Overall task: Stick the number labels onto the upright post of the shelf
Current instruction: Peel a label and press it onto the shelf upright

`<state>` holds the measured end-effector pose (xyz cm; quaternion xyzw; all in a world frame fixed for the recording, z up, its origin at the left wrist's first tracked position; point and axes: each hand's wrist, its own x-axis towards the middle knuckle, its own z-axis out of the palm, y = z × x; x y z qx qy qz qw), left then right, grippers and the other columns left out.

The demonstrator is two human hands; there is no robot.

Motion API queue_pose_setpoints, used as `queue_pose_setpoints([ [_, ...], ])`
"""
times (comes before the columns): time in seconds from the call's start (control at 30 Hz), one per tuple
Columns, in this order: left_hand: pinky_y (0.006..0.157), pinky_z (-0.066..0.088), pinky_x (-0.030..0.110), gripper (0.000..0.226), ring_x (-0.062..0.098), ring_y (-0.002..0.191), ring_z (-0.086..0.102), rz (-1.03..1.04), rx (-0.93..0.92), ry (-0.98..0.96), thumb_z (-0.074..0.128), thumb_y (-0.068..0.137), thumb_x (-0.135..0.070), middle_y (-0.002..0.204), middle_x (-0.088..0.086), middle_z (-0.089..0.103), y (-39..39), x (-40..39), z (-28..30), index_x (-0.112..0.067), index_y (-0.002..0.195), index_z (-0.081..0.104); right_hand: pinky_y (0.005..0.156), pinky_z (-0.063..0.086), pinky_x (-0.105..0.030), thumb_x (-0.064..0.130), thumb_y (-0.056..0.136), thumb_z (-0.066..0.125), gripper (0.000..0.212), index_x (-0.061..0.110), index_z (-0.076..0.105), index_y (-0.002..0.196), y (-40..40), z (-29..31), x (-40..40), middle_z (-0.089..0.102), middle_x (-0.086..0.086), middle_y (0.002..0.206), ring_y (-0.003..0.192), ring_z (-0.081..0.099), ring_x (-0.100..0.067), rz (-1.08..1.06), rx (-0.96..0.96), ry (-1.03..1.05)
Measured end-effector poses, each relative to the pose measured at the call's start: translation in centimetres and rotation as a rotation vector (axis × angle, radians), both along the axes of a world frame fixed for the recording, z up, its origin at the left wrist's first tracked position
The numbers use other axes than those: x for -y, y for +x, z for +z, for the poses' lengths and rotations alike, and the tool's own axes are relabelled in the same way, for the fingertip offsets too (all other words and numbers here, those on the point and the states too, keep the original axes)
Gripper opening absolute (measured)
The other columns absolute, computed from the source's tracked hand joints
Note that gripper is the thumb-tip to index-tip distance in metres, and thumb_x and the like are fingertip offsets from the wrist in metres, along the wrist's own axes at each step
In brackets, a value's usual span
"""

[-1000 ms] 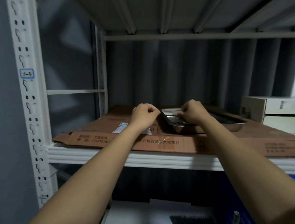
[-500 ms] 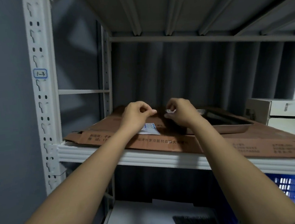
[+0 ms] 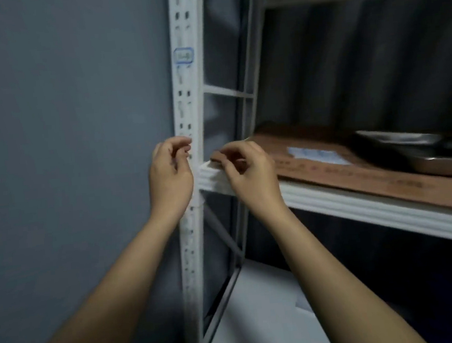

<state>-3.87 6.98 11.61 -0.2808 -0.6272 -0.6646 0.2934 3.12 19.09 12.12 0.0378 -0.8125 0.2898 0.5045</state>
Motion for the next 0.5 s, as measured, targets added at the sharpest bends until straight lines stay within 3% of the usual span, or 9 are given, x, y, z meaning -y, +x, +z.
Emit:
queue_pose_setpoints([
  [0.17,0.074,0.037,0.000,0.020,-0.003,0.086,0.053,0.112,0.116,-0.115,0.048,0.094,-0.005,0.108,0.000,0.054,-3.0,4.3,-6.2,-0.017,0.105,0.060,0.071,0.046,-0.012,0.006,0.089,0.063,0.007,0.010,0.066,0.094,-3.6,-7.4,4.1,0.064,-0.005,0.093,0.077,0.059,-0.007,0.104,0.114,-0.228],
  [0.27,0.075,0.037,0.000,0.018,0.008,0.089,0.056,0.077,0.197,-0.203,0.050,0.095,-0.007,0.111,0.006,0.059,-4.9,4.7,-10.7,-0.014,0.108,0.060,0.072,0.042,-0.009,0.010,0.089,0.065,0.013,0.016,0.055,0.094,-4.9,-12.4,5.4,0.050,0.002,0.100,0.079,0.055,-0.003,0.086,0.211,-0.402],
  [0.33,0.078,0.039,0.001,0.019,0.013,0.095,0.058,0.023,0.258,-0.221,0.052,0.094,-0.008,0.113,0.010,0.061,-5.6,4.4,-13.5,-0.012,0.110,0.060,0.077,0.039,-0.006,0.013,0.089,0.065,0.023,0.018,0.048,0.103,-5.8,-15.0,5.4,0.042,0.005,0.108,0.086,0.050,0.000,0.021,0.225,-0.498],
  [0.43,0.083,0.041,0.003,0.023,0.013,0.102,0.059,-0.021,0.357,-0.216,0.052,0.095,-0.009,0.116,0.008,0.062,-6.2,3.7,-17.1,-0.010,0.116,0.060,0.077,0.034,0.005,0.016,0.094,0.058,0.039,0.017,0.042,0.129,-7.1,-17.3,5.1,0.044,0.002,0.126,0.107,0.049,-0.001,0.062,0.291,-0.637],
  [0.5,0.087,0.043,0.007,0.026,0.009,0.102,0.058,-0.052,0.414,-0.209,0.051,0.095,-0.010,0.118,0.005,0.061,-6.5,3.2,-18.7,-0.010,0.120,0.059,0.078,0.040,0.002,0.019,0.098,0.052,0.042,0.018,0.039,0.138,-8.1,-18.3,4.8,0.052,0.004,0.127,0.102,0.053,0.013,0.146,0.327,-0.651],
])
